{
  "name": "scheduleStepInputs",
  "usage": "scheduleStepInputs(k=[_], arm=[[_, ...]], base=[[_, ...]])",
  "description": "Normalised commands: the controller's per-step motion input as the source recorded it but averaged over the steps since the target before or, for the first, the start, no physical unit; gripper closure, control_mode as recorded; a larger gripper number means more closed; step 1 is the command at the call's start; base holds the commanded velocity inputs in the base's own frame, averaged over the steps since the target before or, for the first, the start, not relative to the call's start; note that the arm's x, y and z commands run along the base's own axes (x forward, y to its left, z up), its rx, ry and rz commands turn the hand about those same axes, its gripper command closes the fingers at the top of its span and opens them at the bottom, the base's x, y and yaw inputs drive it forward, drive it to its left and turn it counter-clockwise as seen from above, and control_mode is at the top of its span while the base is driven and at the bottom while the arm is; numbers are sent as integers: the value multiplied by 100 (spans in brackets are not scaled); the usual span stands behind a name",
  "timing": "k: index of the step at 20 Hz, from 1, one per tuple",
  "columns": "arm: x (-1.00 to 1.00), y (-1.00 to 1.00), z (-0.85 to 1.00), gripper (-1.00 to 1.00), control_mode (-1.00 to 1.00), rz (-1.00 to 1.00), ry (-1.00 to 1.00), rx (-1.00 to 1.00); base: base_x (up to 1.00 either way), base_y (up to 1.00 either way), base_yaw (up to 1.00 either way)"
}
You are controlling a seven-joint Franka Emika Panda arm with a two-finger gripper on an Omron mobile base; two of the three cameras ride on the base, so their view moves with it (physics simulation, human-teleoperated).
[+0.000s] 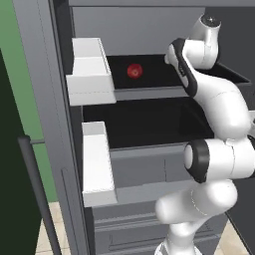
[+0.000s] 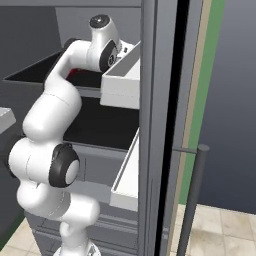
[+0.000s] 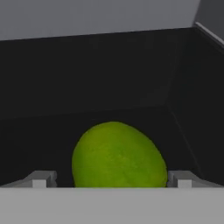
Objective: Open the fridge, remove the pear, lime, and steak, and place them on any counter.
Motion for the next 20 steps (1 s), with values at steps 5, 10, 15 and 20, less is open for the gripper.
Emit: scheduleStepInputs(k=[5, 10, 15, 20], arm=[[44, -12, -9, -100, -100, 0, 5, 0], [10, -13, -19, -100, -100, 0, 7, 0], [-18, -1, -46, 100, -100, 0, 8, 0], [-11, 0, -44, 100, -100, 0, 9, 0]], base=[[0, 0, 0], [0, 0, 0], [0, 0, 0], [0, 0, 0]])
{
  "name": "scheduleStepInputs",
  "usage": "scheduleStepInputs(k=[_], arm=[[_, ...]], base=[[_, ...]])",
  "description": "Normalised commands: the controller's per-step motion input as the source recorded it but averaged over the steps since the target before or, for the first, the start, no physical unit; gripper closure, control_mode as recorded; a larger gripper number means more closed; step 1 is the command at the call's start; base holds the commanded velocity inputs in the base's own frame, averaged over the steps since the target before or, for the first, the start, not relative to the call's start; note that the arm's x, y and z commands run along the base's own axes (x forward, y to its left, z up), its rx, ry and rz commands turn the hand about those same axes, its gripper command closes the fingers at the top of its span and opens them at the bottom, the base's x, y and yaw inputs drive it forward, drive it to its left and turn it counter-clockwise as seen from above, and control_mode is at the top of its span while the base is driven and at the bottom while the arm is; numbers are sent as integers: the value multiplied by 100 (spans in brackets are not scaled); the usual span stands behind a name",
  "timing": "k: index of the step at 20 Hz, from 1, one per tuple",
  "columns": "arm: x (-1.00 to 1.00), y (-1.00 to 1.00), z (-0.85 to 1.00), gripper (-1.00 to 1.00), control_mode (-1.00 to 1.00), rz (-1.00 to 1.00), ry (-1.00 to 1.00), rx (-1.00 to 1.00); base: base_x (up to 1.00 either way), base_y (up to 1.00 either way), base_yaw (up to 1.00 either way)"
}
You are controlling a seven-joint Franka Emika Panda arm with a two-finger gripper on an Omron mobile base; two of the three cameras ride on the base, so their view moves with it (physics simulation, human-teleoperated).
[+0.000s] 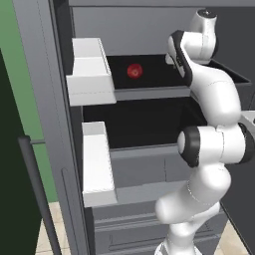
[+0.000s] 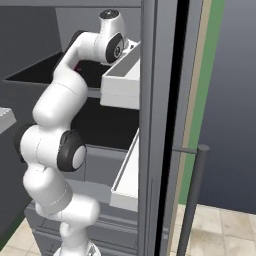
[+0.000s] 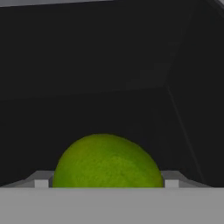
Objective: Open the fridge, remove the pear, lime, and steak, and place them on any counter.
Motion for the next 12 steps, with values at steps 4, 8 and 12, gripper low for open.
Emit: scheduleStepInputs(k=[4, 8, 12], arm=[[-12, 0, -31, 100, -100, 0, 1, 0], [-63, 0, -41, 100, -100, 0, 0, -6], [-88, 0, -78, 100, -100, 0, -3, -9]], base=[[0, 0, 0], [0, 0, 0], [0, 0, 0]])
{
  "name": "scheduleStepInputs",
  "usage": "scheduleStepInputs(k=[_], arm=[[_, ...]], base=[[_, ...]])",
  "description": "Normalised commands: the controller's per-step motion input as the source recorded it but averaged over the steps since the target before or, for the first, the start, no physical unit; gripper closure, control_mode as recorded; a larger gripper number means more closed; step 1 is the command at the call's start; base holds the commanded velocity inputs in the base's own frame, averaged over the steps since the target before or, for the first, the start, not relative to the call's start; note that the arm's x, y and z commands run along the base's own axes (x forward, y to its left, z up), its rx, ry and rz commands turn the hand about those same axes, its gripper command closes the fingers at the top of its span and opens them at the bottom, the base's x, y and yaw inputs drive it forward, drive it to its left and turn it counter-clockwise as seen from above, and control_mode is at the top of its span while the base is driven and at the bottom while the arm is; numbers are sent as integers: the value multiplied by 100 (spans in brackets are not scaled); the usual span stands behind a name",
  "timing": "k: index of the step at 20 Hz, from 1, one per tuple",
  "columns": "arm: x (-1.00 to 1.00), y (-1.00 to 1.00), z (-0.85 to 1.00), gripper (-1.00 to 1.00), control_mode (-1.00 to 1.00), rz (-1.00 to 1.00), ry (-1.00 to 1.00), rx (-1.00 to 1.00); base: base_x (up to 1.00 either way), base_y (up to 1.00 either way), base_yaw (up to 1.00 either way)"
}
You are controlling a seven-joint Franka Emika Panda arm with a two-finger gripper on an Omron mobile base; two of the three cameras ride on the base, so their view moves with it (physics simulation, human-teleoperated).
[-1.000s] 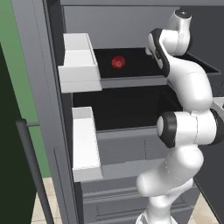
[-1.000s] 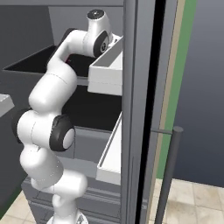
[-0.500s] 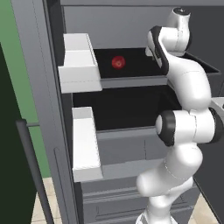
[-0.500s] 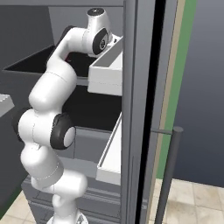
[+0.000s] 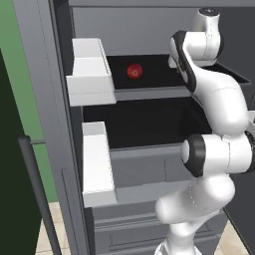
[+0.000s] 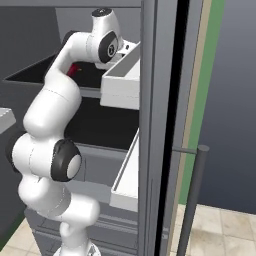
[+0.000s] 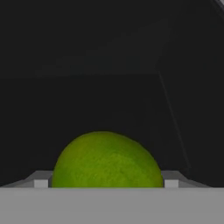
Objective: Open the fridge, remove the pear, lime, and steak, and place them on any counter.
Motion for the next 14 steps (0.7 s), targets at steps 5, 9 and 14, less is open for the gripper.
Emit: scheduleStepInputs(k=[5, 9, 14], arm=[[-100, 0, -30, 100, -100, 0, -11, -4], [-100, 13, 11, 100, -100, 0, -3, 0], [-100, 11, 14, 100, -100, 0, 0, 0]], base=[[0, 0, 0], [0, 0, 0], [0, 0, 0]])
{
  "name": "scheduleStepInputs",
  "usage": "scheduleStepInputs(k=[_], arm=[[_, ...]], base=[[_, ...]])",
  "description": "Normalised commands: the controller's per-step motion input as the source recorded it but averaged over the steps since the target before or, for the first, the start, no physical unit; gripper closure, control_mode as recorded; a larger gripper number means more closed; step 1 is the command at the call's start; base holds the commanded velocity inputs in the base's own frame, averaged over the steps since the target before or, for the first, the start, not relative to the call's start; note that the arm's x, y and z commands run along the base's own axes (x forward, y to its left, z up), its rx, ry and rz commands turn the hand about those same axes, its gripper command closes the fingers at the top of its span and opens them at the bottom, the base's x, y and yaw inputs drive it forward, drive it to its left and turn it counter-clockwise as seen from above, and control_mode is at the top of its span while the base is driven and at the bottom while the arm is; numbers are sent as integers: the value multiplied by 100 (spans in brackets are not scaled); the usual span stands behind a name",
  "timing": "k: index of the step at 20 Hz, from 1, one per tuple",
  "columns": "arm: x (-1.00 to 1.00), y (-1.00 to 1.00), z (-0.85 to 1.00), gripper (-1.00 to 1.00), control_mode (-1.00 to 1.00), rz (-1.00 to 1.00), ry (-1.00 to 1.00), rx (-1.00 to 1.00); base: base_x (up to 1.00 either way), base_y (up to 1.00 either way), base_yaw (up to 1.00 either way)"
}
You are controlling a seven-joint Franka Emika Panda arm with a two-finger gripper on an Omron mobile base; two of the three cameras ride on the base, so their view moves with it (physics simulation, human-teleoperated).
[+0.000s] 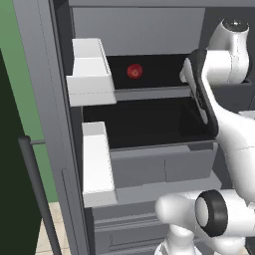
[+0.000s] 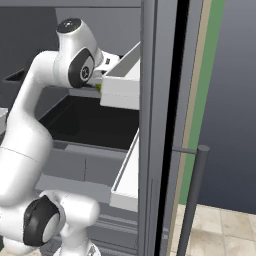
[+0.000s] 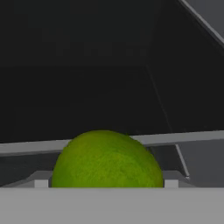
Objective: Open the fridge, remove the pear, lime, and steak, and place them on any counter.
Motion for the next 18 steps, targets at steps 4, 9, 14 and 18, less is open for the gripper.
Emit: scheduleStepInputs(k=[4, 9, 14, 18], arm=[[-100, 15, 41, 100, -100, 0, 2, 0], [-100, 45, 3, 100, -100, 2, 7, 3], [-100, 59, -4, 100, -100, 13, 4, 11], [-100, 8, 15, 100, -100, 1, 8, 16]], base=[[0, 0, 0], [0, 0, 0], [0, 0, 0], [0, 0, 0]])
